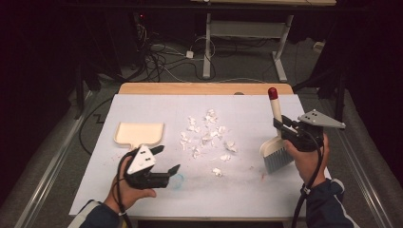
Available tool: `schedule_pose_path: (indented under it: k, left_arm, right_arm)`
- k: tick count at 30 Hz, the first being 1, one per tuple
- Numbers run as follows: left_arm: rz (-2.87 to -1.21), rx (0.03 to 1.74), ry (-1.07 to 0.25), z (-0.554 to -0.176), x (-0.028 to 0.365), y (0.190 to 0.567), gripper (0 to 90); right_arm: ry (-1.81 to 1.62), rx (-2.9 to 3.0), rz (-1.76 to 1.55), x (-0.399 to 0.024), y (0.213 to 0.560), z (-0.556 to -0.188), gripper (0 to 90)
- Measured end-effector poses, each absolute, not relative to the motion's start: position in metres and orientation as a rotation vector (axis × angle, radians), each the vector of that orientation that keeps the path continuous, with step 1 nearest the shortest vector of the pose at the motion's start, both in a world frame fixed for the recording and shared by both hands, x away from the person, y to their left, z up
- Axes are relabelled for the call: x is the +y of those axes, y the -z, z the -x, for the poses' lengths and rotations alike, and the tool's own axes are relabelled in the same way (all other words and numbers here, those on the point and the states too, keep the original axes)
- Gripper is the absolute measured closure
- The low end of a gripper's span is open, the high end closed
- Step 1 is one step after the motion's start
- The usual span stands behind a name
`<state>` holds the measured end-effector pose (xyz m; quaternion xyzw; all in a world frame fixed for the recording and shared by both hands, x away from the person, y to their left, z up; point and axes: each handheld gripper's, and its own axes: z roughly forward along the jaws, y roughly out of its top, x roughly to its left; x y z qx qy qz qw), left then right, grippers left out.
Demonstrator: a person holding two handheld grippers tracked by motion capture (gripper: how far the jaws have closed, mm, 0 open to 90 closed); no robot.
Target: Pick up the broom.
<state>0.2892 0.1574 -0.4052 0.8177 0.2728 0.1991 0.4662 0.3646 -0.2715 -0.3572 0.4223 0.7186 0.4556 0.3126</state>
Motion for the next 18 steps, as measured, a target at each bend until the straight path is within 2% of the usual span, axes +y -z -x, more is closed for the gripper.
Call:
schedule_pose_path:
  k: [10,18]
  left_arm:
    - [-1.947,0.525,-0.256,-0.303,0.055,0.390,23.2]
    - [-1.957,0.550,-0.229,-0.311,0.023,0.400,29.2]
  right_arm:
    - [-1.313,1.902,-0.964,-0.207,0.355,-0.330,71.3]
    - [-1.382,1.905,-0.868,-0.178,0.353,-0.308,71.2]
